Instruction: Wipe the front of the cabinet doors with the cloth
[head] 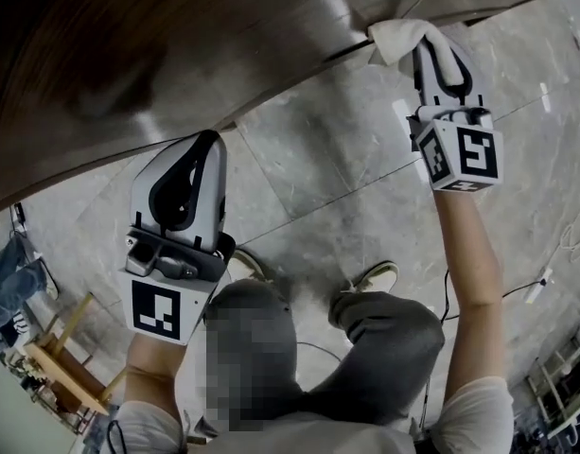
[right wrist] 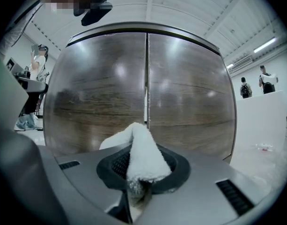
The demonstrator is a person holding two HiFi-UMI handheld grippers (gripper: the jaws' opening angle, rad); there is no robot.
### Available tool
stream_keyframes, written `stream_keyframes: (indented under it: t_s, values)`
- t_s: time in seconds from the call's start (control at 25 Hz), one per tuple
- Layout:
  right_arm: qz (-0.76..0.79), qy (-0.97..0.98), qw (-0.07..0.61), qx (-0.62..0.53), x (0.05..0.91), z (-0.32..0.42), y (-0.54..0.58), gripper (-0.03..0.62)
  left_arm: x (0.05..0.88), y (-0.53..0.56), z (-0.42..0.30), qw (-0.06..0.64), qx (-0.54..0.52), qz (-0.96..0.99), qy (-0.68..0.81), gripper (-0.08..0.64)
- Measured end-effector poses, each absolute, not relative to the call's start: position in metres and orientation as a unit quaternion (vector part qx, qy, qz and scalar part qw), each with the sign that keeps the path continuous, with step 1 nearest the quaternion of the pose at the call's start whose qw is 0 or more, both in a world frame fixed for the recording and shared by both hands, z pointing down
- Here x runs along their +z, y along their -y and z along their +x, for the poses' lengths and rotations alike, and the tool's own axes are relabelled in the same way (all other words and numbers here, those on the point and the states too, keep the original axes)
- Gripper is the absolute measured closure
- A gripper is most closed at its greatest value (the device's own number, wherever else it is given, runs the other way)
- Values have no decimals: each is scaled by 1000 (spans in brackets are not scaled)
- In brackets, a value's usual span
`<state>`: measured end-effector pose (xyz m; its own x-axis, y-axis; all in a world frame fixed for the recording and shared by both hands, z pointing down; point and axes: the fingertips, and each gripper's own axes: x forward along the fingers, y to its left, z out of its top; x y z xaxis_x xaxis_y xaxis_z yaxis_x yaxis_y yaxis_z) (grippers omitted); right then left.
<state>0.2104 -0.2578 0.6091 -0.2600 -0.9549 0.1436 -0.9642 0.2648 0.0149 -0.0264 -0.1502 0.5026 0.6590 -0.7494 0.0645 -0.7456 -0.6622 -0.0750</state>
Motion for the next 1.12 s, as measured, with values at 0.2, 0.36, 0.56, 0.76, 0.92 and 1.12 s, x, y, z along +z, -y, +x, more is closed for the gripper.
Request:
stream_keyframes:
  t_s: [0.2,0.36,0.56,0.76,0.92,1.12]
  values:
    - [615,785,54,51,555,209,241,522,459,141,-7,-18,-53,-908,-415,543]
    - [624,777,64,58,504,218,226,522,417,122,13,-77,-45,-914,-397,543]
    - [640,761,71,77,434,240,201,522,360,101,30,-85,-54,-919,-381,543]
    - [667,736,47,104,336,257,152,522,272,81,31,-71,-59,-919,-383,543]
    - [674,729,44,109,265,255,125,522,200,75,25,-66,-52,-913,-398,543]
    - [677,728,45,102,177,249,113,522,122,70,11,-56,-54,-909,-410,543]
